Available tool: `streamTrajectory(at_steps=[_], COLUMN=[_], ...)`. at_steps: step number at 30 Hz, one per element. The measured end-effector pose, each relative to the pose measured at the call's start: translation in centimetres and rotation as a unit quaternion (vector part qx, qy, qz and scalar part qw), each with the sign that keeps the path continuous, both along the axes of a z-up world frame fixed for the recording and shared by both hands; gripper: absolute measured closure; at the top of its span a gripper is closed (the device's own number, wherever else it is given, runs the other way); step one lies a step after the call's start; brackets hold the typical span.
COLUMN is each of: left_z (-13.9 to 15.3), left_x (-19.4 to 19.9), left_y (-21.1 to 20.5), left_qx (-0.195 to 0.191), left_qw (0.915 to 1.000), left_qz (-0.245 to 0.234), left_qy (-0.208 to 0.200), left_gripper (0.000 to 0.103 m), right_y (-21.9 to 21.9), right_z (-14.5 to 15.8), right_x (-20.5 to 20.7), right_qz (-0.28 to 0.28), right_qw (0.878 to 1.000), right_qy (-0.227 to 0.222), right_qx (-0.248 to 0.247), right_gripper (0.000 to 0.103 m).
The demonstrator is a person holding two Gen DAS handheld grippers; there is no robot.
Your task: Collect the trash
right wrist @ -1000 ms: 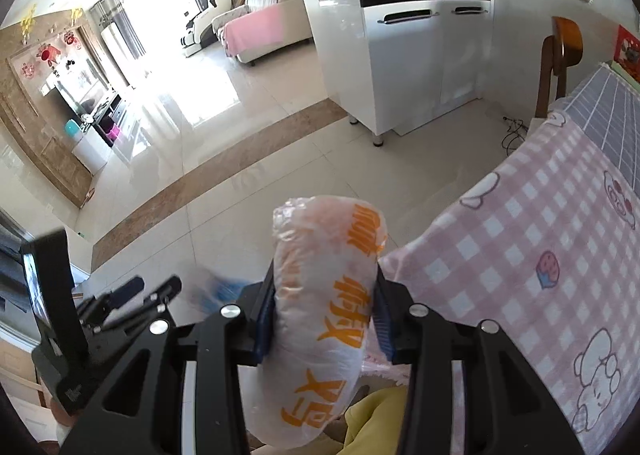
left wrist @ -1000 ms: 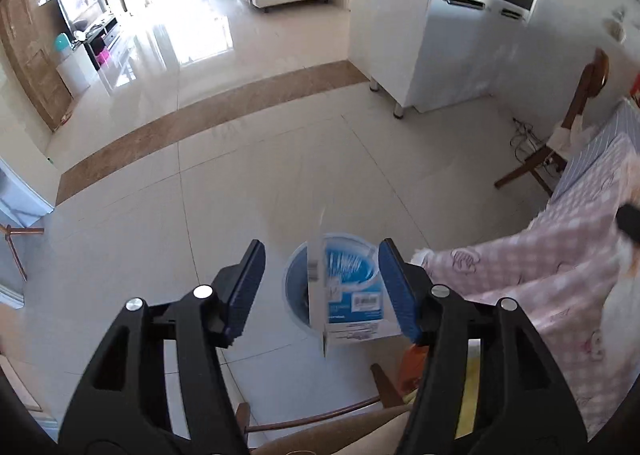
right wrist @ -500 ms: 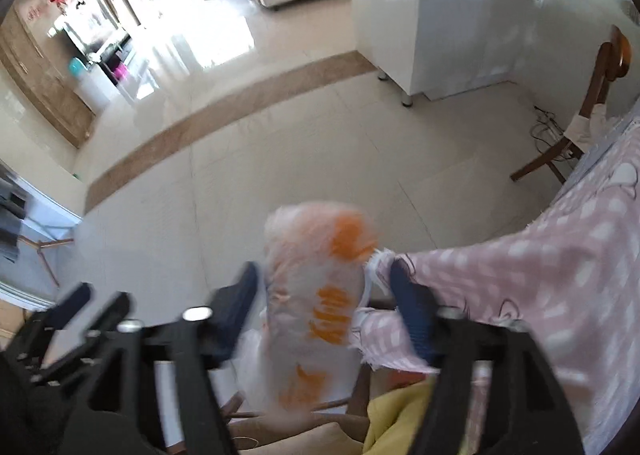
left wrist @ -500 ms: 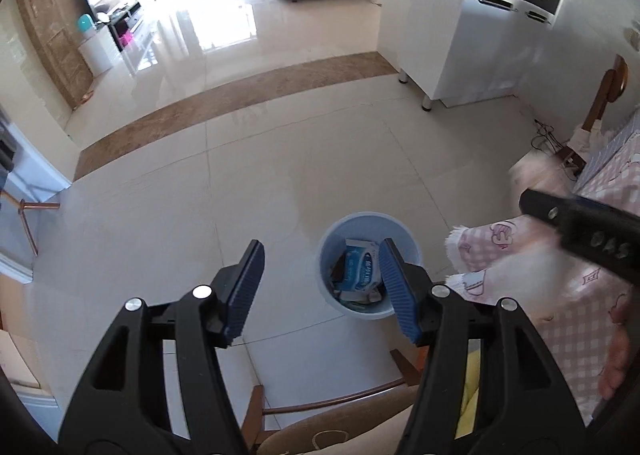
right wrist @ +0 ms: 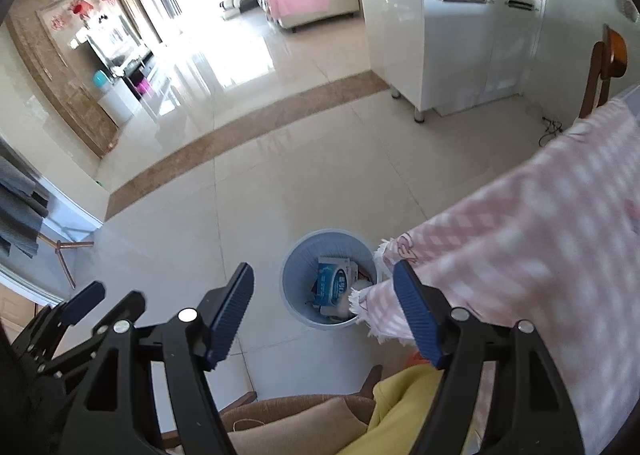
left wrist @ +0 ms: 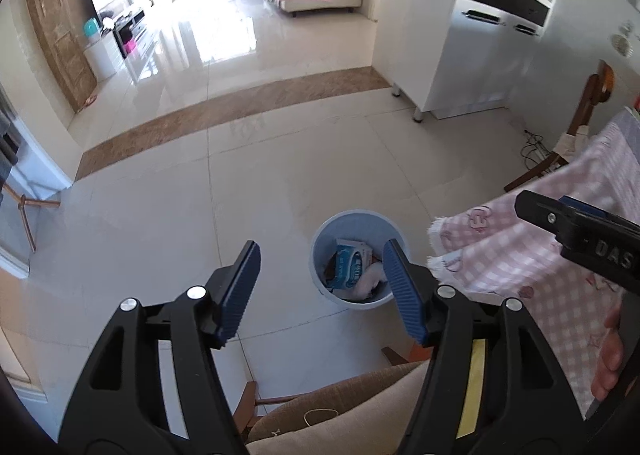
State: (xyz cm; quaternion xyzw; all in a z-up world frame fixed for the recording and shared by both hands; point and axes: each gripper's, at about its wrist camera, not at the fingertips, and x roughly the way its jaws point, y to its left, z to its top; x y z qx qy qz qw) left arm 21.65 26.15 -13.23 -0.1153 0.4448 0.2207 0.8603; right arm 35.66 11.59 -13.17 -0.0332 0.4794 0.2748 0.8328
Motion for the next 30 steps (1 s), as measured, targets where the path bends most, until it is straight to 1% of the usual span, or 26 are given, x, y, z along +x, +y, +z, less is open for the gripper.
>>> streamTrajectory(at_steps=[2,3,6,9,11,14,15,17,20,23,26,29,30], left_z=[1.0,1.5,3.4,5.4,6.8,8.3,9.0,10.1,11.4,12.9,14.0,14.7,15.0], left_x=[-0.6,-0.9,-2.1,-3.4,-4.6,-5.9,-6.4,-7.2,-8.7,-10.3,-11.6,-12.9,-13.2], left_y=[-1.3,-1.9,-4.4,-7.2,-9.0,-10.8,-11.6,-13.0,-14.9,-16.8,-18.4,-19.3,-19.8], left_qx=[0.001,0.003,0.014,0.023,0.028,0.022,0.021,0.026,0.029,0.035,0.051,0.064,0.071], left_qw=[0.9999,0.9997,0.9985,0.9954,0.9922,0.9878,0.9859,0.9818,0.9755,0.9685,0.9617,0.9567,0.9548], left_qz=[-0.009,-0.013,-0.030,-0.055,-0.075,-0.097,-0.103,-0.118,-0.136,-0.150,-0.162,-0.169,-0.169], left_qy=[-0.014,-0.020,-0.044,-0.075,-0.096,-0.120,-0.130,-0.147,-0.170,-0.195,-0.215,-0.228,-0.234], left_gripper=[0.039,0.037,0.035,0.032,0.031,0.027,0.024,0.023,0.020,0.018,0.018,0.018,0.018], right_y=[-1.7,-2.4,-5.3,-8.5,-10.1,-13.2,-14.2,-16.3,-18.2,-19.9,-21.4,-22.5,-22.9], right_z=[1.2,1.7,3.8,6.0,7.2,8.9,9.2,9.8,10.7,11.8,12.6,13.2,13.4], right_x=[-1.7,-2.2,-5.2,-8.1,-9.5,-12.5,-13.1,-14.7,-16.4,-18.9,-20.5,-22.4,-23.1], right_qz=[-0.002,-0.004,-0.006,-0.010,-0.014,-0.041,-0.053,-0.082,-0.104,-0.122,-0.142,-0.168,-0.182], right_qw=[1.000,1.000,0.997,0.993,0.991,0.984,0.982,0.977,0.970,0.961,0.953,0.942,0.936], right_qy=[-0.019,-0.029,-0.080,-0.108,-0.127,-0.164,-0.169,-0.182,-0.203,-0.231,-0.248,-0.275,-0.288], right_qx=[0.008,0.009,0.012,0.040,0.049,0.062,0.066,0.078,0.088,0.091,0.098,0.092,0.086], right_gripper=[0.032,0.032,0.032,0.032,0.032,0.032,0.032,0.032,0.032,0.032,0.032,0.032,0.032])
